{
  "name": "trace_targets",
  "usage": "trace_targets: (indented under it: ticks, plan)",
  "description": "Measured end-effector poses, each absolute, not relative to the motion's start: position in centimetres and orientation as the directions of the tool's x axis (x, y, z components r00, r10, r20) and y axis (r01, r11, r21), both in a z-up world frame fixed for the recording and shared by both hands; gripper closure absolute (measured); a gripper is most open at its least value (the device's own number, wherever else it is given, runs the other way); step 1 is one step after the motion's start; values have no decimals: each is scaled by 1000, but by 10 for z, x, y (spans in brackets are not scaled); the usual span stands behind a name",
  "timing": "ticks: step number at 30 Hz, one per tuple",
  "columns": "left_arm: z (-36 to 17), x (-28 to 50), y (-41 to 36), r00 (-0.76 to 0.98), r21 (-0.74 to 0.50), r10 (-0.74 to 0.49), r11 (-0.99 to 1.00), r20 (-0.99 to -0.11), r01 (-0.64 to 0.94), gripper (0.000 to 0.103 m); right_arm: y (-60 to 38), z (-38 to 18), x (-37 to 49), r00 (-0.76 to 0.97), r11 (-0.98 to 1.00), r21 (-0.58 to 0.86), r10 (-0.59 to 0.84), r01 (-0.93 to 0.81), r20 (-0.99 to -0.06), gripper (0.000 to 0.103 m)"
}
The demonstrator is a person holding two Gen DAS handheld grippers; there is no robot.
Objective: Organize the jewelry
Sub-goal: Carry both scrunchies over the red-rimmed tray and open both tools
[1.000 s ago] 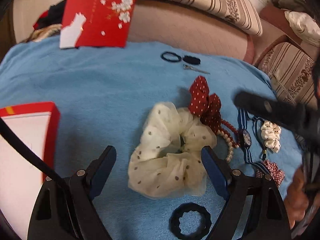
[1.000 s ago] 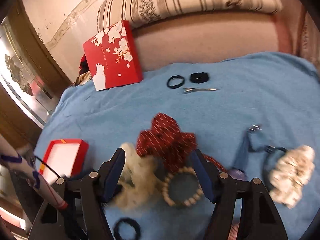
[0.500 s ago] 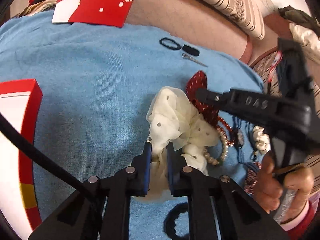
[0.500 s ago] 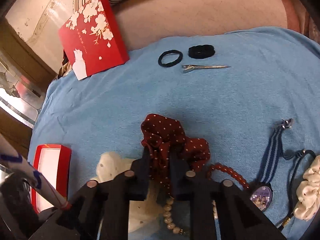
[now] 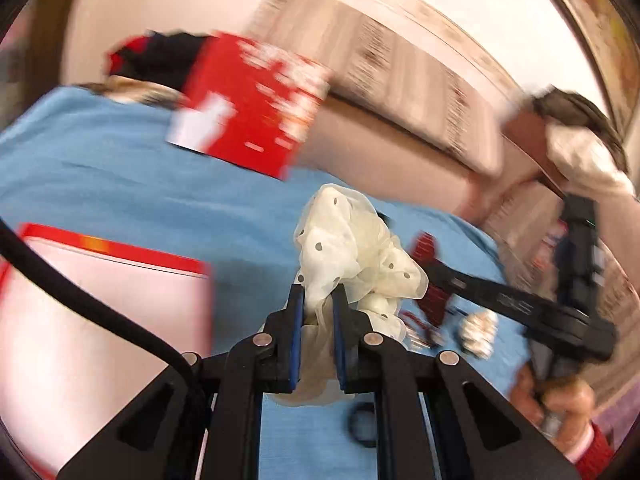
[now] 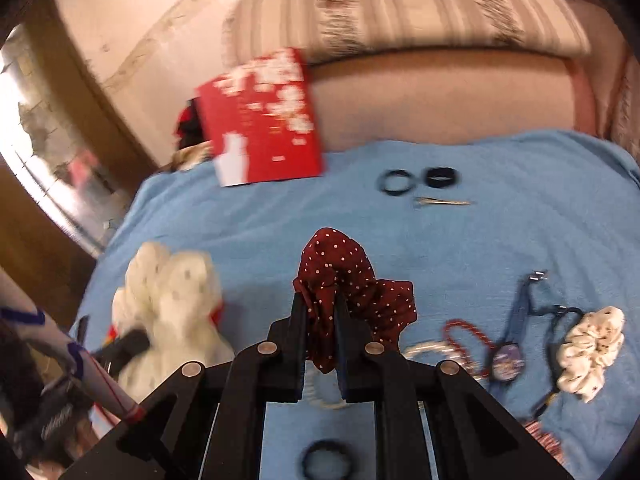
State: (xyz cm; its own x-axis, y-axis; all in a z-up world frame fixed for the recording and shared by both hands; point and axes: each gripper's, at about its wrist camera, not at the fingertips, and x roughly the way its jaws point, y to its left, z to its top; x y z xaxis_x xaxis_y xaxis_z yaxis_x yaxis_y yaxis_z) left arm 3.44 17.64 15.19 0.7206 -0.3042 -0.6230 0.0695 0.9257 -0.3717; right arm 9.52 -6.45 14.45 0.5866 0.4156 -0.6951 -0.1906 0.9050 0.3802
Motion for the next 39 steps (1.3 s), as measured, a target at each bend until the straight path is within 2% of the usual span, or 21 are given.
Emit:
trace_targets:
  ticks: [7, 11, 20, 23, 26, 29, 31, 33, 37, 39]
  plan:
    - [138, 25, 278, 722, -255, -32, 946, -691, -201, 90, 42, 158, 82, 521, 871, 337, 486, -358, -701, 90]
    - [118, 33, 325, 684, -215, 58, 927, -727, -308, 90, 103, 145, 84, 482, 862, 284, 477, -420, -735, 90]
    - [72, 67, 386, 602, -181, 132, 884, -787, -431, 89, 187, 104, 104, 436, 863, 176, 404, -474, -805, 90]
    - [70, 67, 389, 592, -155, 163, 880, -789, -450, 85, 204, 86, 114, 440, 874, 132, 360, -469, -823, 90]
    - [68, 66, 398, 587, -156, 183, 864, -789, -479, 75, 212, 73, 120, 433, 880, 113, 335, -462, -837, 90]
    - [69, 61, 406, 593, -193, 164, 849, -789, -492, 68, 215, 64, 124, 427, 884, 103, 318, -455, -846, 83]
    - [72, 58, 407, 601, -215, 155, 841, -784, -496, 57, 212, 65, 123, 428, 889, 114, 321, -443, -845, 67]
    - [78, 52, 407, 615, -229, 158, 835, -772, -501, 50, 205, 72, 120, 430, 890, 145, 344, -432, -835, 56]
    - [88, 42, 405, 644, -267, 142, 827, -752, -494, 44, 182, 99, 101, 475, 885, 174, 386, -431, -791, 43]
    - [93, 36, 403, 655, -275, 142, 826, -743, -491, 43, 167, 108, 90, 495, 893, 169, 379, -418, -782, 42]
